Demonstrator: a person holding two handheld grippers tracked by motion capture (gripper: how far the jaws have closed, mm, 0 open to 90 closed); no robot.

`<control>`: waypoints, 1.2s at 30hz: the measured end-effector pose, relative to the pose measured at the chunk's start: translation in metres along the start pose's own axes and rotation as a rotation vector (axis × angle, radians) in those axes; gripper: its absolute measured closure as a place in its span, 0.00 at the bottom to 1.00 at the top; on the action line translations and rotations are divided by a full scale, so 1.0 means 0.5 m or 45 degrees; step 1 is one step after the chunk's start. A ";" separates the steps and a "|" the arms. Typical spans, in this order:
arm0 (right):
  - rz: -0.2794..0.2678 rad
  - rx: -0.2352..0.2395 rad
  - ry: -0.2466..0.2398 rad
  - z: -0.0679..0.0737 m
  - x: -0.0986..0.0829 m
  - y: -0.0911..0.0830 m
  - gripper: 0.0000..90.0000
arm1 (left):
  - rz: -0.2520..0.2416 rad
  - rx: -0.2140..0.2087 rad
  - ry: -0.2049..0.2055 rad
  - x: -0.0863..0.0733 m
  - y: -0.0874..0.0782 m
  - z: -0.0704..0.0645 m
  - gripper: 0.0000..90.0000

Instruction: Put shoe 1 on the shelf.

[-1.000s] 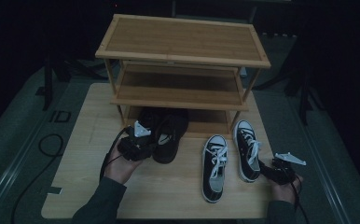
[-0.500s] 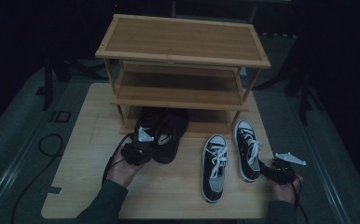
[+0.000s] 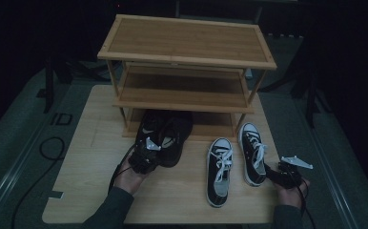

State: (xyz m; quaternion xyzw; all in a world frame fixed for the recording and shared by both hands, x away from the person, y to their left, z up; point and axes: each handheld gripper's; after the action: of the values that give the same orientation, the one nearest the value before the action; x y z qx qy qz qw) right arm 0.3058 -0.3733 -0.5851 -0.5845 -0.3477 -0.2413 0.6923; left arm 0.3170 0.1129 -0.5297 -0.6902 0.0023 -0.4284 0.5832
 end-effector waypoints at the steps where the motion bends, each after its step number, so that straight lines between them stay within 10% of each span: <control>1: 0.000 0.000 0.000 0.000 0.000 0.000 0.40 | 0.003 0.000 -0.002 -0.001 0.002 -0.001 1.00; 14: 0.000 0.000 0.000 0.000 0.000 0.000 0.40 | 0.101 0.009 0.026 -0.016 0.042 -0.005 0.99; 25: 0.000 0.000 0.000 0.000 0.000 0.000 0.40 | 0.054 0.042 -0.055 0.007 0.045 0.005 0.99; 36: 0.000 0.001 0.000 0.000 0.000 0.000 0.40 | 0.048 0.062 0.011 0.027 0.057 -0.031 0.98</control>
State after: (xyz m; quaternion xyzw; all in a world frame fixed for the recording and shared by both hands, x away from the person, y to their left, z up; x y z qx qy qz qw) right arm 0.3058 -0.3734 -0.5851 -0.5842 -0.3477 -0.2414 0.6925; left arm 0.3308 0.0845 -0.5455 -0.6738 0.0075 -0.4204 0.6076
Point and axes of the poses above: each handheld gripper's, and its own axes: y roughly forward along the jaws, x roughly out of its top, z roughly to its left, and after that the axes turned 5 degrees about x, right-handed
